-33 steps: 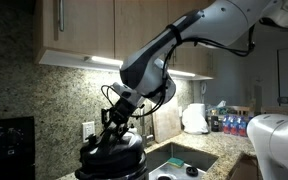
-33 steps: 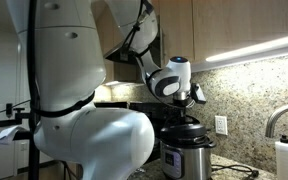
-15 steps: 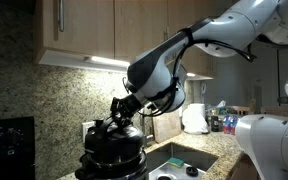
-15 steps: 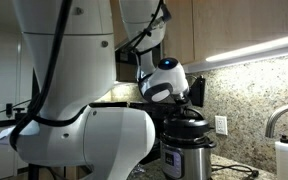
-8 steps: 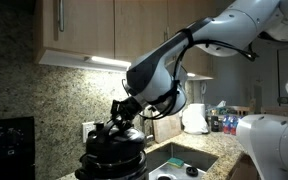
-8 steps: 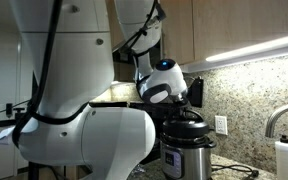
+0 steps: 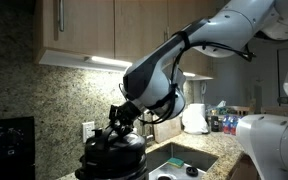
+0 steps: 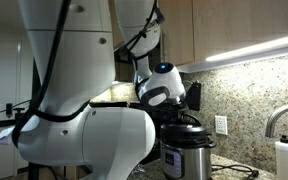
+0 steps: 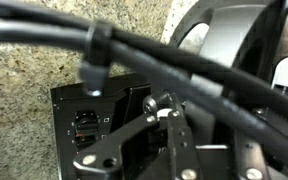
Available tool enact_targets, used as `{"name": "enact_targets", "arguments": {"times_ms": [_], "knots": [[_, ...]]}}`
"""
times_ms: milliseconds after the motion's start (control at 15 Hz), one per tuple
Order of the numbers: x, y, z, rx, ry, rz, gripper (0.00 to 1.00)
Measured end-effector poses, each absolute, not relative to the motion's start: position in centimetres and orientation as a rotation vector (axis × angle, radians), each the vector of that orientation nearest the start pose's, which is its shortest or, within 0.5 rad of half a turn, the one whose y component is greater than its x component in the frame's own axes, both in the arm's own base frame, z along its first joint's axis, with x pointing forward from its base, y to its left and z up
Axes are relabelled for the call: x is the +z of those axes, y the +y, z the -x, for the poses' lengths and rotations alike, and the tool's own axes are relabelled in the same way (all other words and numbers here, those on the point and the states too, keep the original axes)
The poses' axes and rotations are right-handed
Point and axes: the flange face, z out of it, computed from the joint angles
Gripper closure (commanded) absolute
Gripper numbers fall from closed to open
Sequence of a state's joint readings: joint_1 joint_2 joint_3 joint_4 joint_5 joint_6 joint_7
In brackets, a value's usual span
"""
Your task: Remove the lid from the rice cooker and put it on the right side of the counter
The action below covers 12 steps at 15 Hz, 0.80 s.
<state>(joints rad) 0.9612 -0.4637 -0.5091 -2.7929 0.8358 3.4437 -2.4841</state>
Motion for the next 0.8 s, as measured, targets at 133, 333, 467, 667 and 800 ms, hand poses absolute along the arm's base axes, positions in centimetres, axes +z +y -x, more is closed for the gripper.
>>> {"name": "enact_targets", "arguments": {"times_ms": [133, 333, 467, 667, 800], "knots": [[40.77, 8.88, -38.73, 1.010, 2.005, -1.376, 0.96], [40.59, 8.83, -38.77, 1.004, 2.008, -1.379, 0.97], [40.22, 8.68, -38.89, 0.989, 2.011, -1.384, 0.96], [40.26, 8.72, -39.02, 0.986, 2.016, -1.371, 0.96], [40.25, 8.84, -39.08, 0.988, 2.022, -1.362, 0.96]]}}
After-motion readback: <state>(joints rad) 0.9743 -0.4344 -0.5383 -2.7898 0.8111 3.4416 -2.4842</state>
